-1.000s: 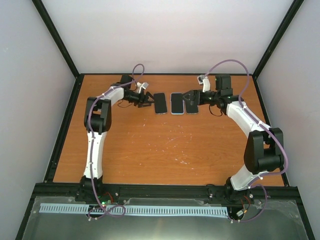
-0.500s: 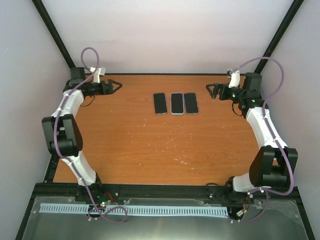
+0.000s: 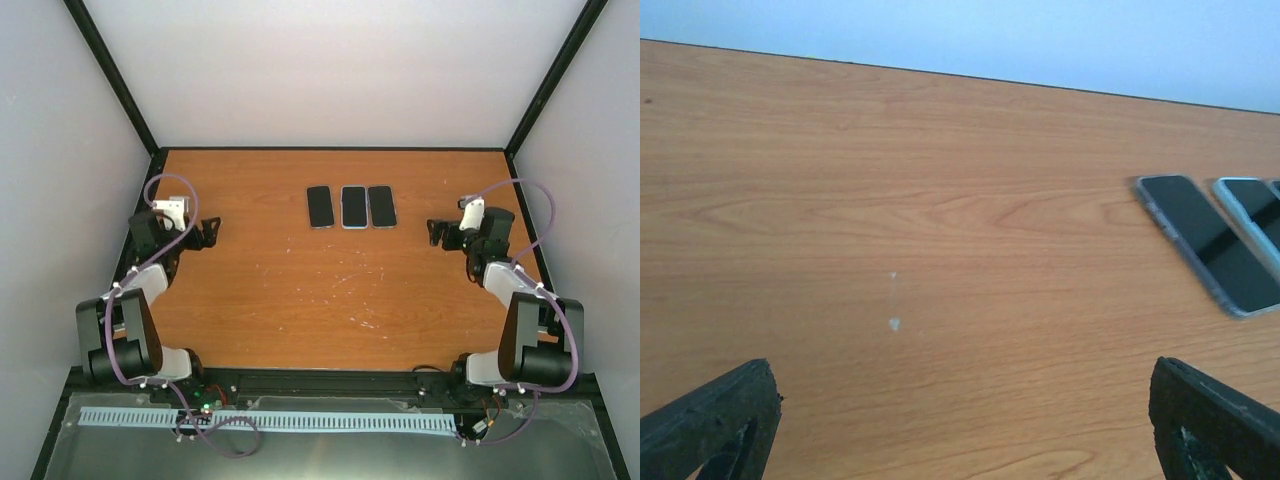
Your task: Put the phone into the phone case
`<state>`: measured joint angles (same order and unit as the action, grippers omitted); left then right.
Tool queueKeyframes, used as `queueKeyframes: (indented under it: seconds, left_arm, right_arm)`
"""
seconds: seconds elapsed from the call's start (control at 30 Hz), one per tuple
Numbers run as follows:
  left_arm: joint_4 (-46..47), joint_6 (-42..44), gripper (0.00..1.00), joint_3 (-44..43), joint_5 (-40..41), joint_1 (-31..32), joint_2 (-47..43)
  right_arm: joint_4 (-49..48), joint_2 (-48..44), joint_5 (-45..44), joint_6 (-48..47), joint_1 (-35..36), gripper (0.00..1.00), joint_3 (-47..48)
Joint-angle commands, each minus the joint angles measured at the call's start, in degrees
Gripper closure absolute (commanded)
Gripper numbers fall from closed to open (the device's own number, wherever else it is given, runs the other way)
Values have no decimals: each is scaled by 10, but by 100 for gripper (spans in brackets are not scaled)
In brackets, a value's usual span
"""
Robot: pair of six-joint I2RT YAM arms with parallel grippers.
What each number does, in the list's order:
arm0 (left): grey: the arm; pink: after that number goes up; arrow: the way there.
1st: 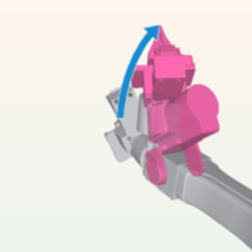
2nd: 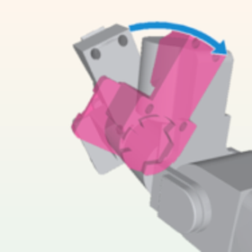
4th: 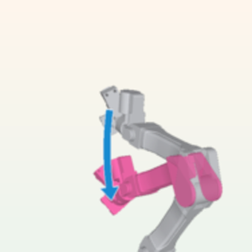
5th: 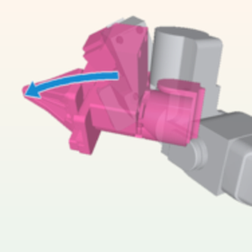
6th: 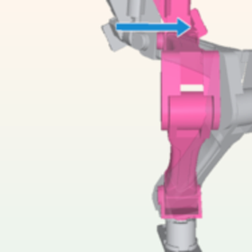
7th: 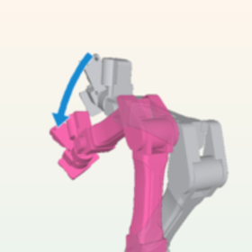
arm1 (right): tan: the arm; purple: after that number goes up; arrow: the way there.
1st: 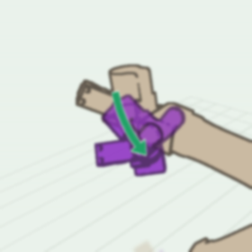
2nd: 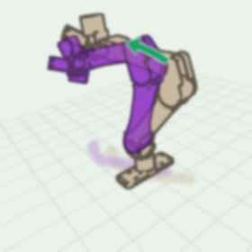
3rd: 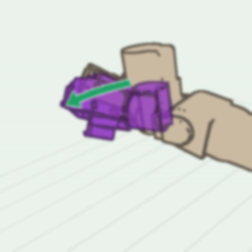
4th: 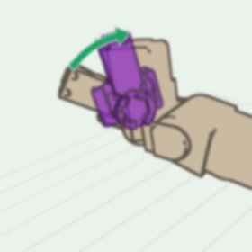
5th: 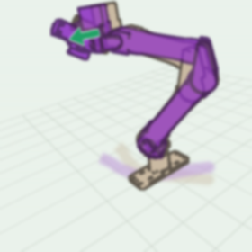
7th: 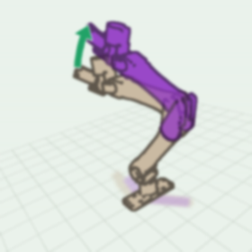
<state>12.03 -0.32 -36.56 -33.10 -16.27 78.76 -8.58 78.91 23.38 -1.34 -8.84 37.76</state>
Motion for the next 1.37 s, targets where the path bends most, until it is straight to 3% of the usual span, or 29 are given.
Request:
queueKeyframes:
  seconds: [0.0, 0.07, 0.2, 0.27, 0.37, 0.5, 0.67, 0.73, 0.8, 1.33]
  left_arm:
    - [219, -16, 0, 62, 64, 0, -11]
    - [277, -28, 0, 95, 77, 0, -4]
    - [498, -29, 0, 195, 96, 1, 23]
    - [458, -20, 0, 178, 98, 1, 21]
    - [554, -10, 0, 212, 99, 1, 42]
    - [601, -8, 0, 220, 111, 5, 83]
    - [613, -5, 0, 228, 122, 12, 87]
    - [617, -5, 0, 229, 123, 12, 89]
    - [616, -5, 0, 229, 123, 12, 88]
    - [615, -5, 0, 229, 123, 12, 88]
  right_arm:
    - [-195, 13, -51, -21, -5, 0, -56]
    - [-260, 21, -56, -7, -5, 0, -87]
    - [-360, 47, -43, 21, -5, 0, -124]
    - [-388, 60, -39, 21, -4, 0, -136]
    - [-432, 68, -40, 20, -3, 0, -157]
    - [-468, 58, -40, 15, 1, 0, -184]
    - [-573, 62, -77, -5, 24, 0, -242]
    - [-659, 105, -101, 1, 34, 0, -254]
    - [-556, 82, -104, -15, 40, 0, -228]
    - [-554, 90, -122, -17, 48, 0, -219]
